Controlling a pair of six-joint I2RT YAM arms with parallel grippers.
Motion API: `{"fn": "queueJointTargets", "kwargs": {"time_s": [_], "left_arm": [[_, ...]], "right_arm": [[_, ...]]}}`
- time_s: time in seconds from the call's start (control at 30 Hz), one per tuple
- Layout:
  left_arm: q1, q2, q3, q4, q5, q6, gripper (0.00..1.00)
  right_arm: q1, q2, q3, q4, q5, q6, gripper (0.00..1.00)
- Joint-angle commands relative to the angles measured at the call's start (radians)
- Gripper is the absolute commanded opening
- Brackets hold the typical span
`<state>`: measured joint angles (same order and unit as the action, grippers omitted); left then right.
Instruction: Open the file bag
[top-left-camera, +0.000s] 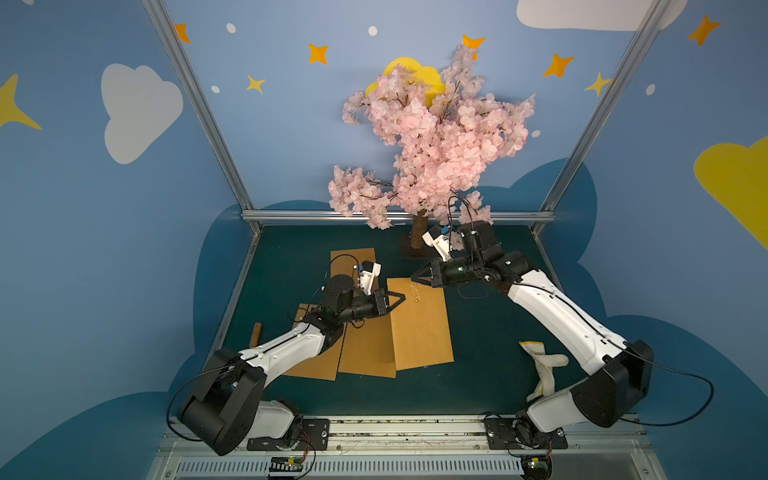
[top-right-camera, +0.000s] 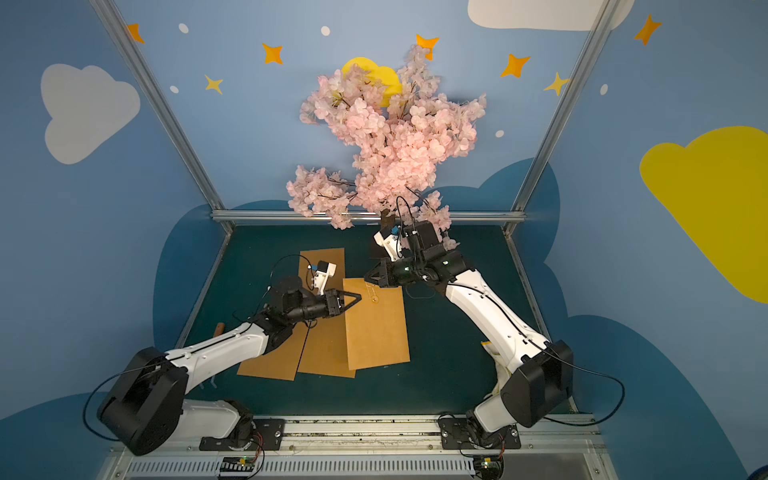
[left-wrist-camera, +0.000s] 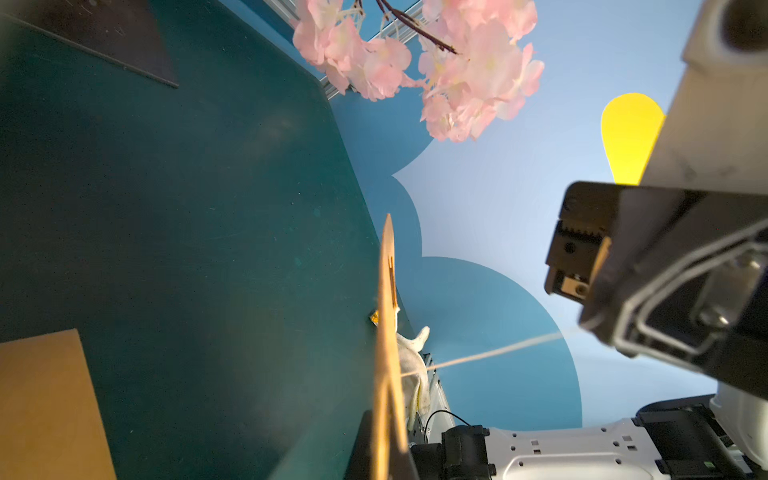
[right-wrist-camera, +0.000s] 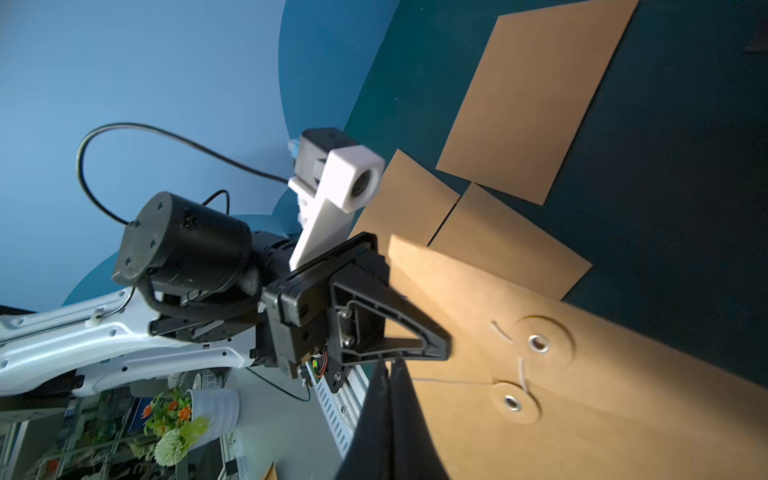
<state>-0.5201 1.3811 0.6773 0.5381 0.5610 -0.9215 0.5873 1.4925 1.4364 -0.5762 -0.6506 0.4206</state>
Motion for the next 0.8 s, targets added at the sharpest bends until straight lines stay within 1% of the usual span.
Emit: {"fn": "queueJointTargets", "kwargs": {"time_s": [0.0, 0.23, 0.4, 0.6, 0.77], "left_arm": [[0.003, 0.029, 0.052, 0.045, -0.015, -0.003, 0.03], [0.045, 0.087, 0.115, 0.110, -0.010, -0.057, 0.03], [0.082, 0.090, 0.125, 0.146, 0.006, -0.093, 0.02], [0.105, 0.083, 0.116, 0.181, 0.022, -0.128, 0.02], [0.109, 0.053, 0.093, 0.165, 0.065, -0.113, 0.03]], "right_arm": [[0.019, -0.026, -0.012, 0.040, -0.037, 0.014, 0.00], [0.036, -0.123, -0.123, 0.053, -0.010, 0.032, 0.00], [0.022, -0.225, -0.231, 0.041, 0.033, 0.030, 0.00], [-0.021, -0.304, -0.293, 0.020, 0.052, 0.031, 0.00], [-0.121, -0.332, -0.284, -0.009, 0.056, 0.013, 0.00]]}}
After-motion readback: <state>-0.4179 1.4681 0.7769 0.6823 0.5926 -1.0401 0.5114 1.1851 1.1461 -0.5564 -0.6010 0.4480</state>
